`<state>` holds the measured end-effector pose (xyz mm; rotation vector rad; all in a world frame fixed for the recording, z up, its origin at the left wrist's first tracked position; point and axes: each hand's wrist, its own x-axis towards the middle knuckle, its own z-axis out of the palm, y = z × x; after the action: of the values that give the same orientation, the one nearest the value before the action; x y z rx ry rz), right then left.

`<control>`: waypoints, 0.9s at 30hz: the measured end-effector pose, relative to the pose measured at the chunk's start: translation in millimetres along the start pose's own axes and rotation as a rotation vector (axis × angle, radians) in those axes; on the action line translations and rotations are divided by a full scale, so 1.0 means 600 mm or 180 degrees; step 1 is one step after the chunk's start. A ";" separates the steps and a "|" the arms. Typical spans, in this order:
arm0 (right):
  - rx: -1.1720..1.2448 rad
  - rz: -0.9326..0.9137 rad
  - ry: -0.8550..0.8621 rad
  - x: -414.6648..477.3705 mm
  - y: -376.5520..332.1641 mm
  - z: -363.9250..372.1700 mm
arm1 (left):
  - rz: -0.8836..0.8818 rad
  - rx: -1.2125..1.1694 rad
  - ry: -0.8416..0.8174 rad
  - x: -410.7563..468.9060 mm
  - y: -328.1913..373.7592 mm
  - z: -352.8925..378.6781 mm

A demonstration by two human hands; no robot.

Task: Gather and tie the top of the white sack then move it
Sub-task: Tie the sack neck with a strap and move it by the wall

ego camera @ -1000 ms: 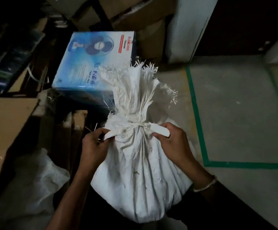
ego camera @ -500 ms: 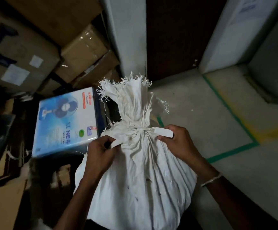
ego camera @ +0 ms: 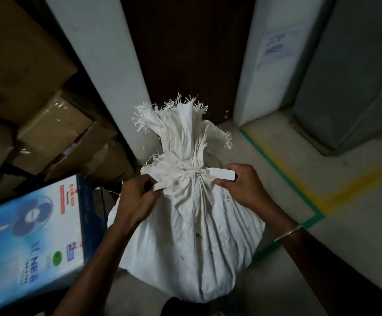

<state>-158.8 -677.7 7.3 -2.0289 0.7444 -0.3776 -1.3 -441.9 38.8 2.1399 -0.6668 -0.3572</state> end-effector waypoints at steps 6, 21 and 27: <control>-0.0143 0.0050 0.0359 0.149 0.046 -0.102 | 0.0184 -0.0084 -0.0244 0.185 0.058 0.098; -0.0369 0.0451 0.0946 0.429 0.176 -0.394 | 0.0979 -0.0245 -0.0912 0.542 0.284 0.368; -0.0180 0.0302 0.0809 0.527 0.268 -0.522 | 0.0952 -0.0246 -0.0768 0.625 0.376 0.502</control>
<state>-137.7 -1149.7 32.0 -2.0113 1.0132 -0.5717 88.6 -965.0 30.1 1.9041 -1.0781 -0.4723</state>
